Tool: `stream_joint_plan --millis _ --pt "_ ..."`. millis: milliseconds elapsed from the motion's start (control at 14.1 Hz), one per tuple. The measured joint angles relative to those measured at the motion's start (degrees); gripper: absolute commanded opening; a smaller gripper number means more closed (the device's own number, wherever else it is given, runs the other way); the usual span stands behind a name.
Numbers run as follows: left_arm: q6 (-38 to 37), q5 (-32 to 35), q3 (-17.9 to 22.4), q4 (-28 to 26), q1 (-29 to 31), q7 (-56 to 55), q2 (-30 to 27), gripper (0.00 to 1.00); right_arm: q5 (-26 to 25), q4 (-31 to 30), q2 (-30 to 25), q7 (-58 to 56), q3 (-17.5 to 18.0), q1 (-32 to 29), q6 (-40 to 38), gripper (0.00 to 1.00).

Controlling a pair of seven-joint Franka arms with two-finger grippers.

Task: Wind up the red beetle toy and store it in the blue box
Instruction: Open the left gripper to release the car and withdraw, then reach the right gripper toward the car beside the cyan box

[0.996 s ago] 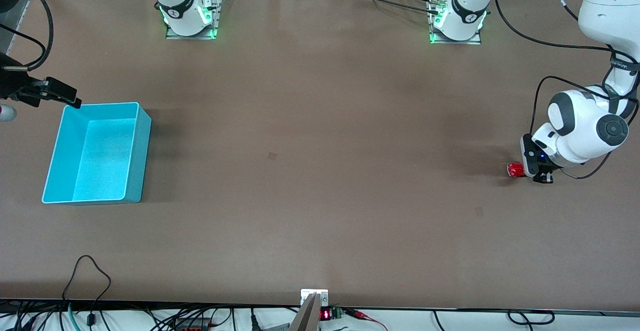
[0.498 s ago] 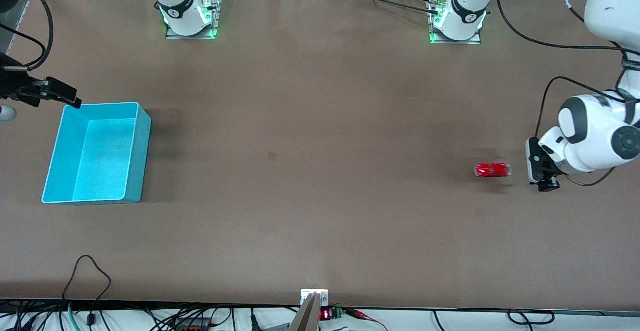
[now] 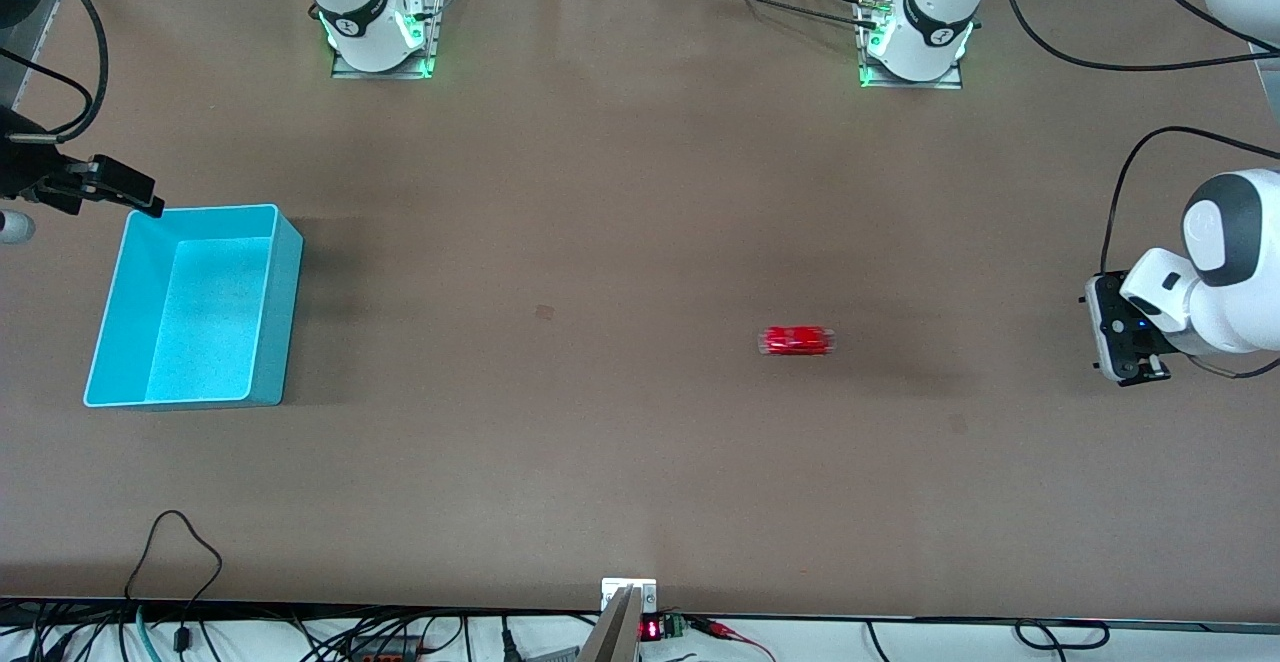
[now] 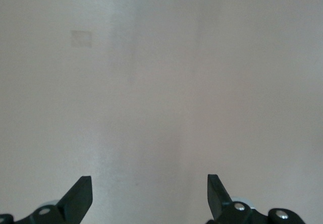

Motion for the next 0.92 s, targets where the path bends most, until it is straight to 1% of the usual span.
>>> stream_joint_plan --millis 213,498,783,925 --pt "-4.3 0.0 -0.4 0.9 -1.5 -10.3 -2.8 1.00 0.0 0.0 0.0 0.0 0.0 0.1 0.0 1.00" --pt "-12.9 0.0 -0.6 3.7 -2.7 -24.3 -6.6 1.00 0.0 0.0 0.1 0.0 0.0 0.2 0.0 1.00" --pt "-21.6 0.0 -0.6 9.0 -3.2 -35.4 -7.4 1.00 0.0 -0.1 0.1 0.0 0.0 0.3 0.0 1.00" --pt "-23.5 0.0 -0.6 10.2 -4.0 -41.0 -8.0 1.00 0.0 -0.1 0.2 0.0 0.0 0.3 0.0 1.00"
